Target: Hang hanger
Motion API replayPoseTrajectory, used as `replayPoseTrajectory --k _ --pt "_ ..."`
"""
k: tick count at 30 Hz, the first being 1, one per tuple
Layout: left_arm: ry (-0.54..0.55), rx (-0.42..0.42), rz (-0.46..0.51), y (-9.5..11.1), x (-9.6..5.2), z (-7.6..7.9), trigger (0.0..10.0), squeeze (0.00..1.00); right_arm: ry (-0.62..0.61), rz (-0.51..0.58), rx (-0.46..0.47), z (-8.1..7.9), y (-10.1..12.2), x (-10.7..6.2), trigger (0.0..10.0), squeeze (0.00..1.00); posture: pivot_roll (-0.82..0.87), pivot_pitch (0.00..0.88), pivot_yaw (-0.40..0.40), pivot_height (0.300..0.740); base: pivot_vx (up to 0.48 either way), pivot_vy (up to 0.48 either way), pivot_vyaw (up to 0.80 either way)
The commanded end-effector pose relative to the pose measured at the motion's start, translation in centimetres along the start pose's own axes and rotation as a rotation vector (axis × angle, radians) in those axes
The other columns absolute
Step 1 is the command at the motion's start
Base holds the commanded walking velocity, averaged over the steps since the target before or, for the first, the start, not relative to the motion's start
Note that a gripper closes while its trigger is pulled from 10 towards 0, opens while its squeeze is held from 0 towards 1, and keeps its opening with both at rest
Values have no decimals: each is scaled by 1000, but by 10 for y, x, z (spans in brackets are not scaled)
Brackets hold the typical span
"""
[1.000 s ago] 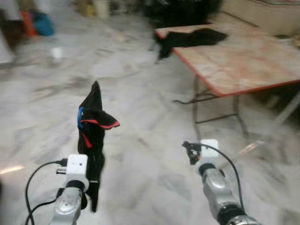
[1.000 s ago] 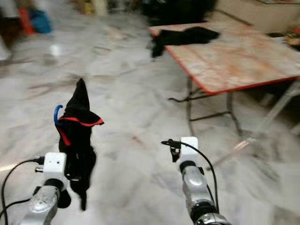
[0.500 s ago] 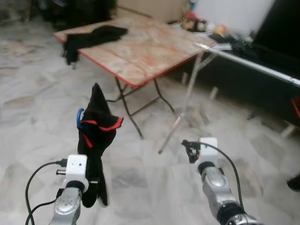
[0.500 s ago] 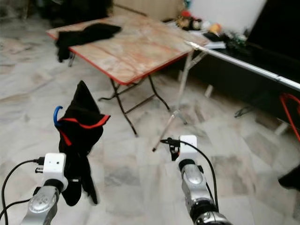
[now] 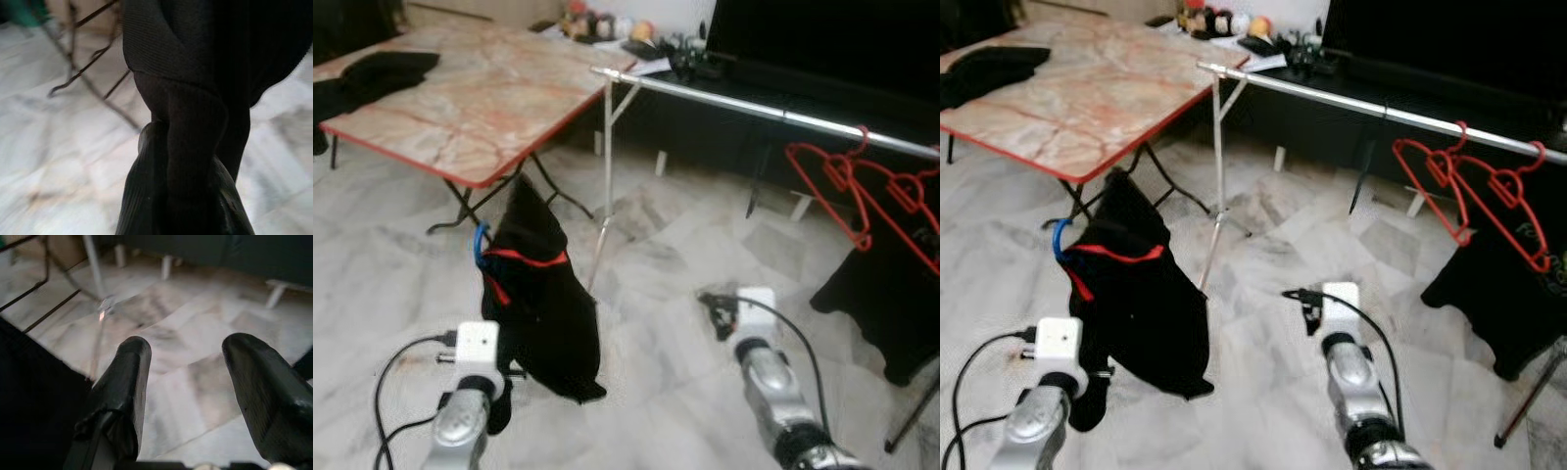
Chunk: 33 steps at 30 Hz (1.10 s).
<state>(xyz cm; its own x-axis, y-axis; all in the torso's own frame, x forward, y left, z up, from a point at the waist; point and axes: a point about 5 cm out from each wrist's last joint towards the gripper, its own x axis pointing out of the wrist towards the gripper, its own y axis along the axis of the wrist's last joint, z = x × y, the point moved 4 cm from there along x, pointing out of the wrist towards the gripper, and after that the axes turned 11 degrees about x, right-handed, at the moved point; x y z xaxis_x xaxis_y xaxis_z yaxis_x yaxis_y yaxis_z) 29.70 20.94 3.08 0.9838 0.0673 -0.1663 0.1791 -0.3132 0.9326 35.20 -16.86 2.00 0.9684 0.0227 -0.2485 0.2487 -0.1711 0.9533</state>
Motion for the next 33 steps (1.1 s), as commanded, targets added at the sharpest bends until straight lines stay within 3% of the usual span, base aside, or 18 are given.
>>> replayPoseTrajectory --k 1,16,25,33 --pt "11 -5 49 10 2 -5 10000 0 6 6 6 -5 1 1 10000 0 -9 57 -25 740 0 0 -800" --pt "-8 3 48 10 5 -5 10000 0 -18 11 7 0 1 0 10000 0 -7 47 -22 740 0 0 -800" --pt "-8 2 48 13 9 -9 10000 0 -21 14 16 -6 -1 0 10000 0 -1 41 3 740 0 0 -800" --pt "-17 -24 53 14 11 -6 10000 0 -41 15 43 -3 -5 -3 10000 0 0 38 14 740 0 0 0"
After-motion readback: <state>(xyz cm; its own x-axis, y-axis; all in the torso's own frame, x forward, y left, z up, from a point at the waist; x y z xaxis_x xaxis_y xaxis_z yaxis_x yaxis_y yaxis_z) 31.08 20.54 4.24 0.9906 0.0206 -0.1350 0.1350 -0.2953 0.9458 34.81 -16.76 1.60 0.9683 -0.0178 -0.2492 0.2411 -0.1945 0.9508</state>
